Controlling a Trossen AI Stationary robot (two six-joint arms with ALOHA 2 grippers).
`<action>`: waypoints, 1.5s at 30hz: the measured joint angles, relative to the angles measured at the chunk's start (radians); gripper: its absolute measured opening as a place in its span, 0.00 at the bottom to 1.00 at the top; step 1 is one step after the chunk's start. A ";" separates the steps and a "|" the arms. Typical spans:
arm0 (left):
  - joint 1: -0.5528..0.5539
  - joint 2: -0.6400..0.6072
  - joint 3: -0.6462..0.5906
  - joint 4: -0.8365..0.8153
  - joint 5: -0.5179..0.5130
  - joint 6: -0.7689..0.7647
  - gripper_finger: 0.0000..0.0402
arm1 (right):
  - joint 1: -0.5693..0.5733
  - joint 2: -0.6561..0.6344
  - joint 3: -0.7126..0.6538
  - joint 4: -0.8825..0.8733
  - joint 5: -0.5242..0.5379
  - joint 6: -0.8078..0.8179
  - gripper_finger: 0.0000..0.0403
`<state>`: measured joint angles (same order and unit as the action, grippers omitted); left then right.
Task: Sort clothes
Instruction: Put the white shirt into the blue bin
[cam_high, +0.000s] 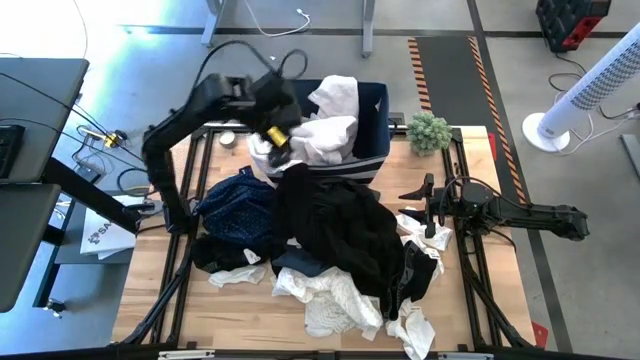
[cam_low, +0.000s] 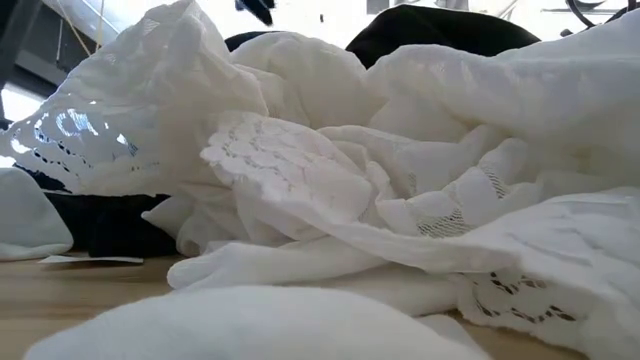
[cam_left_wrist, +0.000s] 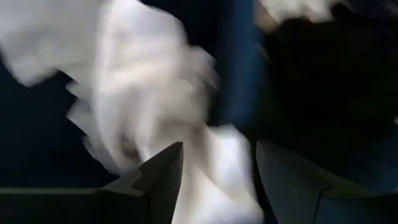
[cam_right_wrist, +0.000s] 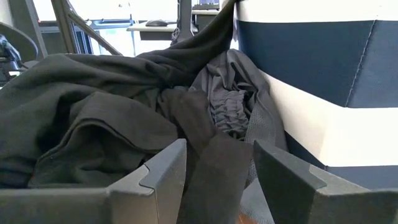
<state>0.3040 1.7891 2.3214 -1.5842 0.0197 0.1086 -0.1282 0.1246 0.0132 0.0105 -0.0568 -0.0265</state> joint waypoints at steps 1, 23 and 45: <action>-0.030 -0.017 -0.010 0.012 0.007 -0.023 0.49 | 0.000 0.000 0.000 0.000 0.000 0.000 0.46; -0.125 -0.069 -0.617 0.222 -0.470 0.110 0.06 | 0.000 0.001 0.000 0.000 0.000 0.000 0.46; 0.041 -0.073 -0.408 0.212 -0.331 0.144 0.24 | 0.000 0.001 0.000 0.000 0.000 0.000 0.46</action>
<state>0.3450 1.7165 1.9131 -1.3726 -0.3116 0.2529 -0.1284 0.1253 0.0132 0.0105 -0.0570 -0.0265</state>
